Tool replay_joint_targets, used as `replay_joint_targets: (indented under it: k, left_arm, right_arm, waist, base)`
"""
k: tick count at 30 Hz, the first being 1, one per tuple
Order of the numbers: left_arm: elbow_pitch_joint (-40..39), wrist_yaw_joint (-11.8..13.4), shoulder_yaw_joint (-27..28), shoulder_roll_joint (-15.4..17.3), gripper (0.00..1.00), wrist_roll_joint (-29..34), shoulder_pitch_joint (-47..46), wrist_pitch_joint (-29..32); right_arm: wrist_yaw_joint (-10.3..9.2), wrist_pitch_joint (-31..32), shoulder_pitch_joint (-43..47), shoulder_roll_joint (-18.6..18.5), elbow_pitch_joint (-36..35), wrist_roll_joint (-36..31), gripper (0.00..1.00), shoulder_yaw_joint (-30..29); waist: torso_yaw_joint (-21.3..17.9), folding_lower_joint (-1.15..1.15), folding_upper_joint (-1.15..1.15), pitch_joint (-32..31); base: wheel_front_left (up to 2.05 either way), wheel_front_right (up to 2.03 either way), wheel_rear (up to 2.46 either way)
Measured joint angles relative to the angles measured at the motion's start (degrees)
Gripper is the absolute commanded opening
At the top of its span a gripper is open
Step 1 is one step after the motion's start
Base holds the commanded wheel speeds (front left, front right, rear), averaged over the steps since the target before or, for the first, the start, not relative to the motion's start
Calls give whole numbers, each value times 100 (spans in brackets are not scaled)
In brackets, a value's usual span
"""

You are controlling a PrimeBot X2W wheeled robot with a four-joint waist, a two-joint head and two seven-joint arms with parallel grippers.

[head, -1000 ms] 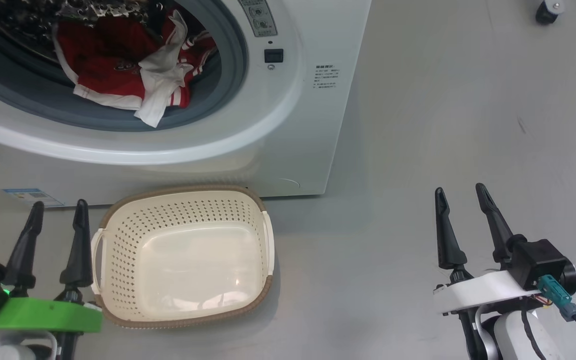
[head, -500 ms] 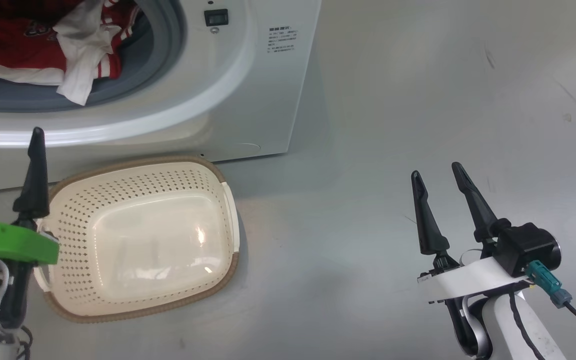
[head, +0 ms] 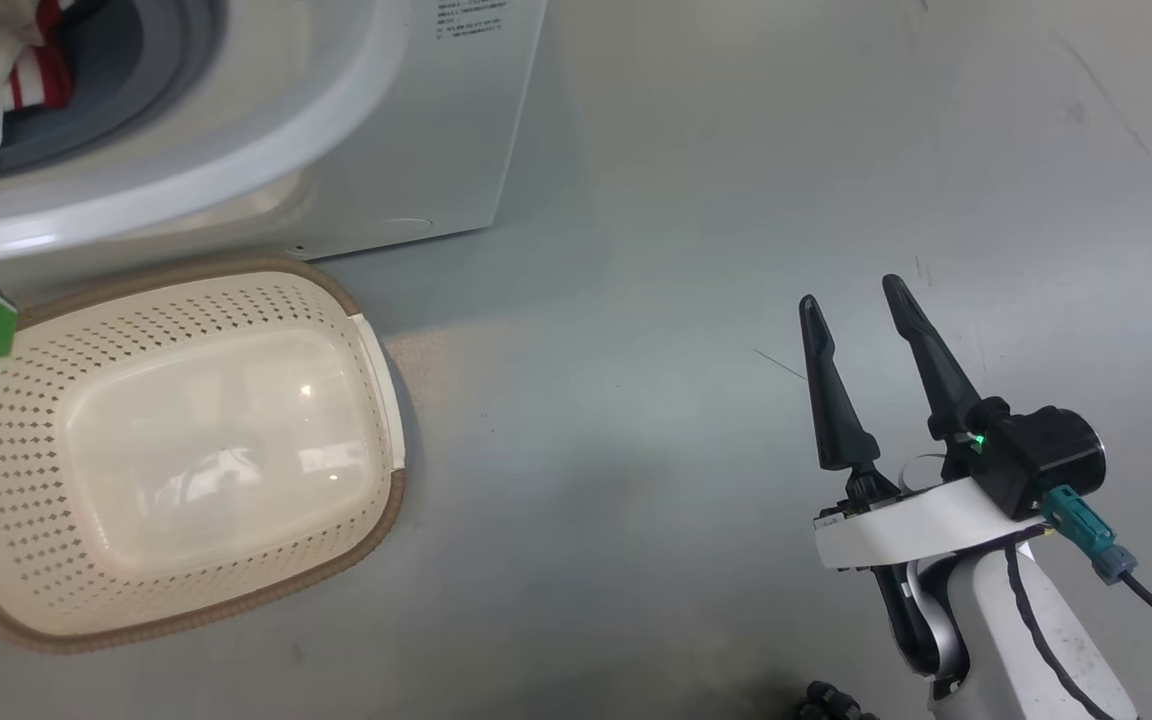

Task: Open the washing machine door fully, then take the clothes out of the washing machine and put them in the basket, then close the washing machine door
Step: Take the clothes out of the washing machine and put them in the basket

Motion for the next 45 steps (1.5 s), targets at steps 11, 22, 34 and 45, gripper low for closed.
replay_joint_targets:
  k: [11, 22, 34, 45]
  left_arm:
    - [780, 85, -5, 108, 100, -143, -943, 686]
    - [1428, 211, -79, 225, 100, -31, -1646, 944]
    - [1930, 209, -210, 223, 0, 21, -2086, 976]
    - [2332, 98, -325, 18, 0, 37, -2121, 506]
  right_arm:
    - [-57, 0, -224, 7, -67, 105, 100, 174]
    - [-211, -1, -358, 15, -163, 272, 100, 321]
    - [-308, -1, -438, 18, -185, 287, 100, 382]
    - [-352, -1, -492, 18, -145, 267, 100, 319]
  waist:
    - [-275, 0, 0, 420]
    - [-425, 0, 0, 639]
    - [-460, 0, 0, 713]
    - [-364, 0, 0, 556]
  base:
    - [0, 0, 0]
    - [0, 0, 0]
    - [0, 0, 0]
    - [0, 0, 0]
